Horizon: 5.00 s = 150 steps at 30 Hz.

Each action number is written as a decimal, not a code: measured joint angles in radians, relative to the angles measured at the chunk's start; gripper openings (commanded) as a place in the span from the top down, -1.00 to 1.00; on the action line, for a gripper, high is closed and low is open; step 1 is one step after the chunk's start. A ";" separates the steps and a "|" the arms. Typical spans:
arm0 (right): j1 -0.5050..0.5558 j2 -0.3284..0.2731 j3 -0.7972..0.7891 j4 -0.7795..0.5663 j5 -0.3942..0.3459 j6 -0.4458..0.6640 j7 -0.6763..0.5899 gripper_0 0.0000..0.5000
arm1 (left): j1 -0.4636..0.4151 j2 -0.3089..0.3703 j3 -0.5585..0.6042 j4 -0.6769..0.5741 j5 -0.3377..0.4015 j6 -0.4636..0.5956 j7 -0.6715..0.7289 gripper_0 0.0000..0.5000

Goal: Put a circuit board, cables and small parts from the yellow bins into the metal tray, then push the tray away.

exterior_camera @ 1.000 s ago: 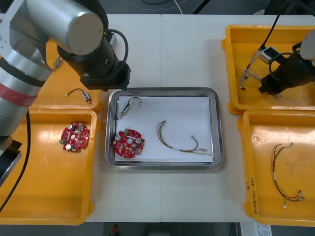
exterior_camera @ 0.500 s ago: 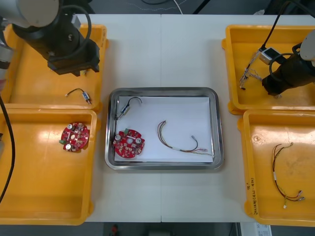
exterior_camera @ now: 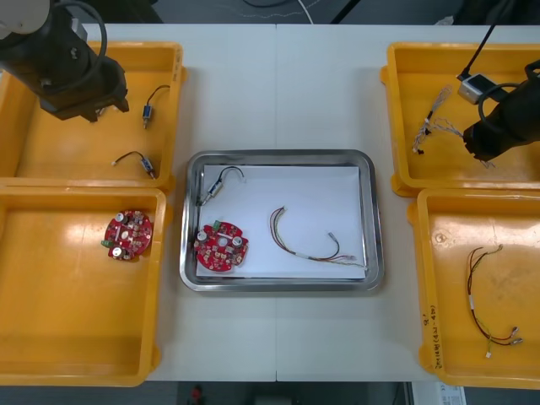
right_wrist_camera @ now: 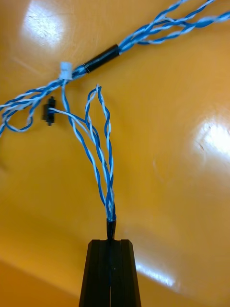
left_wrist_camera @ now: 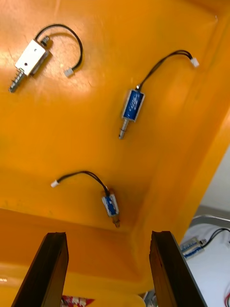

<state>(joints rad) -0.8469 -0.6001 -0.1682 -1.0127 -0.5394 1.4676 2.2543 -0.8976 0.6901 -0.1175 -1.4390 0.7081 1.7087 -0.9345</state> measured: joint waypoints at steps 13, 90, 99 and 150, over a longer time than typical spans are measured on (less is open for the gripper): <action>0.007 -0.001 -0.093 -0.311 0.023 0.413 0.000 1.00 | 0.000 0.014 0.020 0.158 -0.022 -0.178 -0.460 -1.00; 0.131 0.161 0.643 -0.631 -0.025 0.070 0.000 -1.00 | -0.046 -0.032 0.095 0.627 -0.002 -0.541 -0.886 1.00; 0.131 0.161 0.643 -0.636 -0.022 0.056 0.000 -1.00 | -0.046 -0.029 0.160 0.489 -0.102 -0.330 -0.885 1.00; 0.344 0.054 -0.036 -1.162 -0.012 0.449 -0.480 -1.00 | 0.010 -0.114 -0.186 -0.379 0.041 0.203 -0.029 0.99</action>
<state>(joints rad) -0.5032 -0.5459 -0.2044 -2.1748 -0.5512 1.9170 1.7739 -0.8872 0.5757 -0.3032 -1.8183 0.7487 1.9115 -0.9631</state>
